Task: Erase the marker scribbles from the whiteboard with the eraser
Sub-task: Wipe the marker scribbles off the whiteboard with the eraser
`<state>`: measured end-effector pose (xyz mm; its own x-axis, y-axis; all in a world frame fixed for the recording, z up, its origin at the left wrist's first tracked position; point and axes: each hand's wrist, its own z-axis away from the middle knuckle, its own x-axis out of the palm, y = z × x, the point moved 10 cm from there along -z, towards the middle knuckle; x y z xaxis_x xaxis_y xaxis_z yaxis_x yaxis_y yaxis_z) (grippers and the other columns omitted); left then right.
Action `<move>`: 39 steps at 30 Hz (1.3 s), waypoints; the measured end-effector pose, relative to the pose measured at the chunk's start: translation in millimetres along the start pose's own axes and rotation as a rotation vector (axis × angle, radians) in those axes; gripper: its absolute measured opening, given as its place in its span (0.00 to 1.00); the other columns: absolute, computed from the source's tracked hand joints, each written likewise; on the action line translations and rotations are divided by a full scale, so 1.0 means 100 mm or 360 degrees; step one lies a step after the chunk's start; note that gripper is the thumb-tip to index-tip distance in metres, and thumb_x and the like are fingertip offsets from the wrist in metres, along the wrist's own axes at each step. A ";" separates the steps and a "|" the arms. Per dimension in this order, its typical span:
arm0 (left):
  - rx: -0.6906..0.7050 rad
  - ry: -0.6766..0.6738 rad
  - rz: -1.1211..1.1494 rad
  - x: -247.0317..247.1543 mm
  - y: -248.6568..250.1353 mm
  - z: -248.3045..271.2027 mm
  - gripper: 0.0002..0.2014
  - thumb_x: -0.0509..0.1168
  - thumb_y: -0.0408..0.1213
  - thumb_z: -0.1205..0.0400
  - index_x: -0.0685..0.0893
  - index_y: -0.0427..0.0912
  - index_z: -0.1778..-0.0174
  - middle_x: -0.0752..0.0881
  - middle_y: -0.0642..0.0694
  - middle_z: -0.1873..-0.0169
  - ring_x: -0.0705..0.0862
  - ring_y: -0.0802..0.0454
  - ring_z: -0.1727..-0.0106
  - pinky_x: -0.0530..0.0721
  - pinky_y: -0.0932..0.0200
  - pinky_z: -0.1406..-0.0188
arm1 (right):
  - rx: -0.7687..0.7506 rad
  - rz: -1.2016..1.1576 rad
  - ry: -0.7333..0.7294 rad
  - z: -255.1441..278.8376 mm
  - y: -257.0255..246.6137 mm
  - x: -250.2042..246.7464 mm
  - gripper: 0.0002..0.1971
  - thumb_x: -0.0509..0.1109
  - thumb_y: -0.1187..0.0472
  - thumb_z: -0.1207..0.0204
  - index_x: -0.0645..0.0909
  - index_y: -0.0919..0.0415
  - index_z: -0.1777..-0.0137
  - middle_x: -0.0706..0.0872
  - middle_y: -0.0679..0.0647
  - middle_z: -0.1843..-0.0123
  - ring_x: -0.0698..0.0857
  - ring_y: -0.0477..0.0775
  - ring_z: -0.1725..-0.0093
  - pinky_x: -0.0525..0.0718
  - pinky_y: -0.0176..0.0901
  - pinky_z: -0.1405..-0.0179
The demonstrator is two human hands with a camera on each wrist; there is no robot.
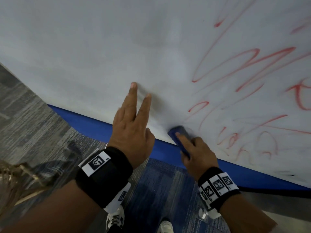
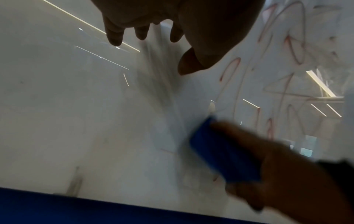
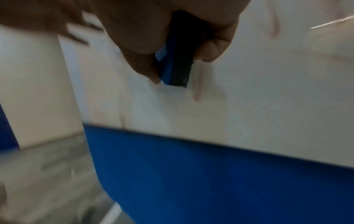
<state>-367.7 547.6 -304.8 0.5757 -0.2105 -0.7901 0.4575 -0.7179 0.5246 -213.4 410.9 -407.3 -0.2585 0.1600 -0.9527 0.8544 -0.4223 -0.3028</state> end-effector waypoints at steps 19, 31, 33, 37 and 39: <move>-0.0006 -0.0009 -0.0009 0.05 0.15 0.02 0.42 0.67 0.30 0.25 0.61 0.40 0.13 0.42 0.38 0.11 0.60 0.36 0.13 0.77 0.32 0.29 | 0.0075 0.0060 -0.0180 0.28 0.42 0.01 0.60 0.82 0.63 0.36 0.43 0.27 0.18 0.68 0.47 0.61 0.74 0.51 0.71 0.74 0.43 0.79; 0.0022 0.0019 0.0014 -0.18 0.39 -0.06 0.46 0.72 0.30 0.26 0.58 0.44 0.12 0.41 0.43 0.11 0.56 0.40 0.12 0.74 0.29 0.26 | 0.0076 0.0009 -0.0159 0.14 -0.02 -0.57 0.56 0.77 0.54 0.29 0.34 0.18 0.24 0.69 0.45 0.56 0.75 0.49 0.66 0.75 0.41 0.71; 0.0038 0.0038 -0.0001 -0.29 0.43 -0.10 0.46 0.72 0.30 0.26 0.57 0.44 0.13 0.42 0.42 0.11 0.56 0.39 0.12 0.74 0.28 0.26 | 0.0022 -0.0053 0.0014 0.06 -0.27 -0.87 0.54 0.75 0.54 0.27 0.33 0.16 0.25 0.69 0.45 0.56 0.73 0.47 0.66 0.78 0.43 0.70; 0.0105 0.0075 -0.0017 -0.51 0.56 -0.26 0.46 0.71 0.32 0.28 0.57 0.44 0.13 0.44 0.40 0.11 0.56 0.37 0.12 0.74 0.27 0.27 | -0.0197 -0.0247 0.0731 -0.21 -0.83 -1.96 0.50 0.77 0.57 0.33 0.50 0.27 0.19 0.70 0.46 0.58 0.71 0.47 0.70 0.72 0.40 0.71; 0.0108 0.0097 -0.0025 -0.61 0.63 -0.33 0.47 0.72 0.31 0.28 0.58 0.44 0.14 0.46 0.39 0.11 0.58 0.37 0.12 0.75 0.28 0.27 | -0.0136 -0.0259 0.0767 -0.25 -0.86 -2.07 0.51 0.78 0.57 0.33 0.50 0.29 0.18 0.71 0.47 0.57 0.71 0.48 0.69 0.70 0.39 0.70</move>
<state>-352.0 537.1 -213.4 0.6099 -0.1599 -0.7762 0.4208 -0.7646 0.4881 -221.8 436.0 -183.1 -0.1713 0.6190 -0.7665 0.8594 -0.2866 -0.4235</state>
